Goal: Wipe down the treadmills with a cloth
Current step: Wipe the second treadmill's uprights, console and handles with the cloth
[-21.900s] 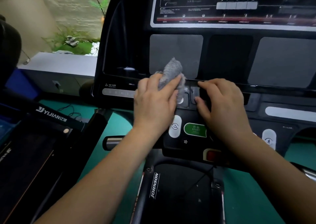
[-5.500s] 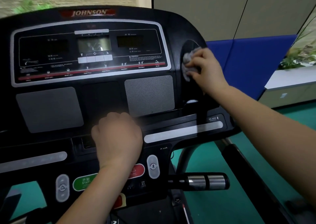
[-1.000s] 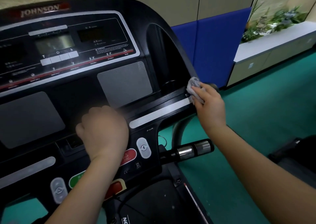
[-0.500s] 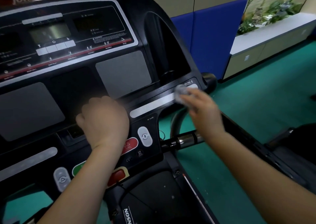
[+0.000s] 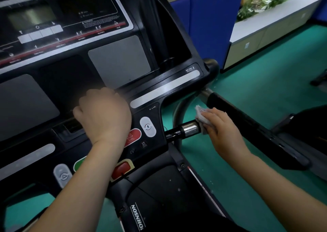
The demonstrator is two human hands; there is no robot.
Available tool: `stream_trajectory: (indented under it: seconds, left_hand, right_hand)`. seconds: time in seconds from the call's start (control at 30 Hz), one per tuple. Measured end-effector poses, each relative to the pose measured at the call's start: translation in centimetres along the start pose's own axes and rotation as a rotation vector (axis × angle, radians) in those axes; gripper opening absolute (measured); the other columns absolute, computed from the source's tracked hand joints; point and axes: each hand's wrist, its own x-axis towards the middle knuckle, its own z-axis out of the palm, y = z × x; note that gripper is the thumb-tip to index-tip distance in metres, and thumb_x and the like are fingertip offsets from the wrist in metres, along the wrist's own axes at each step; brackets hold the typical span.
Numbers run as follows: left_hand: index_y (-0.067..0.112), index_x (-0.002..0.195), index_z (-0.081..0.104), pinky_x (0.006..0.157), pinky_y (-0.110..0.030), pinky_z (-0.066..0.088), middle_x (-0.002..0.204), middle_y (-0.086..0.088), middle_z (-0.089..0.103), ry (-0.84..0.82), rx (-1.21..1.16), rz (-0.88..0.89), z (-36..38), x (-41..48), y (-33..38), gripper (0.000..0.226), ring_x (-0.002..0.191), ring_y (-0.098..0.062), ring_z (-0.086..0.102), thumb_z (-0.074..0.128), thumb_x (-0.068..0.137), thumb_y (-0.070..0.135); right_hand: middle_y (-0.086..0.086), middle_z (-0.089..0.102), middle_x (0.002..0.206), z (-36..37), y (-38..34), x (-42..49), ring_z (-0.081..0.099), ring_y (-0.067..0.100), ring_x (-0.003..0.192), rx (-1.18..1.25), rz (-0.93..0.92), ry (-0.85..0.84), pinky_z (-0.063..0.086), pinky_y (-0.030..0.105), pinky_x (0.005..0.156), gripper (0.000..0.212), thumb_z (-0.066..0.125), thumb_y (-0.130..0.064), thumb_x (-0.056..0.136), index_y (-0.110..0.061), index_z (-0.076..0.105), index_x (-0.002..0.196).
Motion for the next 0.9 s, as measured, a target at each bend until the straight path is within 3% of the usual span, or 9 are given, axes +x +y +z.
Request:
stream_trajectory:
  seconds: [0.07,0.13,0.2,0.33,0.53,0.63,0.73,0.83,0.9]
  left_hand:
    - [0.015,0.106,0.062,0.094,-0.051,0.032,0.112,-0.012,0.056,0.0,-0.002,0.005,0.0,0.0,0.0,0.03,0.105,-0.036,0.047,0.041,0.092,0.032]
    - [0.014,0.107,0.061,0.094,-0.051,0.032,0.113,-0.013,0.055,-0.001,0.002,0.011,0.0,0.0,0.1,0.031,0.106,-0.036,0.047,0.041,0.092,0.031]
    - [0.014,0.108,0.061,0.093,-0.051,0.032,0.114,-0.013,0.055,-0.002,0.007,0.015,0.0,0.0,0.1,0.031,0.106,-0.036,0.046,0.04,0.092,0.031]
    - [0.013,0.108,0.06,0.094,-0.052,0.032,0.115,-0.015,0.055,0.002,0.006,0.025,0.0,0.0,0.1,0.031,0.107,-0.037,0.046,0.04,0.092,0.03]
    - [0.012,0.109,0.059,0.094,-0.053,0.031,0.117,-0.016,0.054,0.003,-0.003,0.037,0.0,0.0,0.0,0.031,0.109,-0.039,0.045,0.04,0.092,0.03]
    - [0.012,0.11,0.059,0.094,-0.052,0.031,0.117,-0.017,0.053,-0.003,0.004,0.042,-0.1,0.0,-0.1,0.031,0.109,-0.039,0.044,0.04,0.092,0.03]
    - [0.012,0.11,0.059,0.093,-0.051,0.031,0.117,-0.017,0.053,-0.004,0.008,0.044,-0.1,0.0,0.0,0.031,0.109,-0.039,0.044,0.04,0.092,0.029]
    - [0.012,0.11,0.058,0.093,-0.052,0.031,0.117,-0.018,0.053,-0.006,0.011,0.049,-0.1,-0.1,0.1,0.032,0.109,-0.04,0.044,0.04,0.092,0.029]
    - [0.012,0.111,0.058,0.094,-0.052,0.031,0.118,-0.018,0.053,-0.007,0.014,0.049,-0.1,-0.1,0.1,0.032,0.109,-0.04,0.044,0.039,0.092,0.03]
  right_hand:
    - [0.013,0.062,0.119,1.0,-0.8,-0.4,0.056,0.034,0.111,0.023,-0.001,-0.012,0.031,0.027,0.106,0.029,0.06,-0.004,0.086,-0.005,0.067,0.114]
    - [0.015,0.063,0.117,1.4,-2.6,-0.5,0.059,0.032,0.106,0.094,-0.037,-0.016,0.036,0.022,0.099,0.031,0.052,-0.016,0.088,-0.004,0.069,0.111]
    - [0.014,0.062,0.119,2.5,-4.7,-1.0,0.058,0.031,0.108,0.16,-0.112,-0.016,0.043,0.03,0.098,0.034,0.05,-0.021,0.087,-0.005,0.069,0.112]
    - [0.019,0.062,0.121,6.0,-7.0,-2.6,0.056,0.038,0.114,0.103,-0.252,0.075,0.043,0.05,0.1,0.029,0.07,-0.007,0.083,0.0,0.067,0.111]
    - [0.014,0.066,0.114,4.0,-4.9,-1.3,0.06,0.03,0.107,0.034,-0.35,0.091,0.043,0.041,0.097,0.024,0.057,-0.012,0.09,-0.008,0.07,0.109]
    - [0.005,0.067,0.093,1.3,-2.5,0.2,0.059,0.017,0.086,0.119,-0.016,0.122,0.044,0.026,0.078,0.02,0.053,-0.019,0.092,-0.017,0.073,0.09]
    - [0.001,0.055,0.076,-1.3,1.4,0.3,0.051,0.017,0.067,0.105,0.311,-0.006,0.036,0.027,0.064,0.037,0.05,-0.03,0.098,-0.024,0.054,0.061]
    - [0.003,0.059,0.077,-1.7,2.1,-2.0,0.054,0.017,0.06,0.3,0.642,0.026,0.042,0.022,0.044,0.023,0.049,-0.017,0.097,-0.024,0.064,0.081]
    - [0.002,0.064,0.08,-0.5,0.6,-4.2,0.064,0.024,0.07,0.531,0.87,0.063,0.053,0.027,0.046,0.019,0.047,-0.019,0.099,-0.022,0.065,0.094]
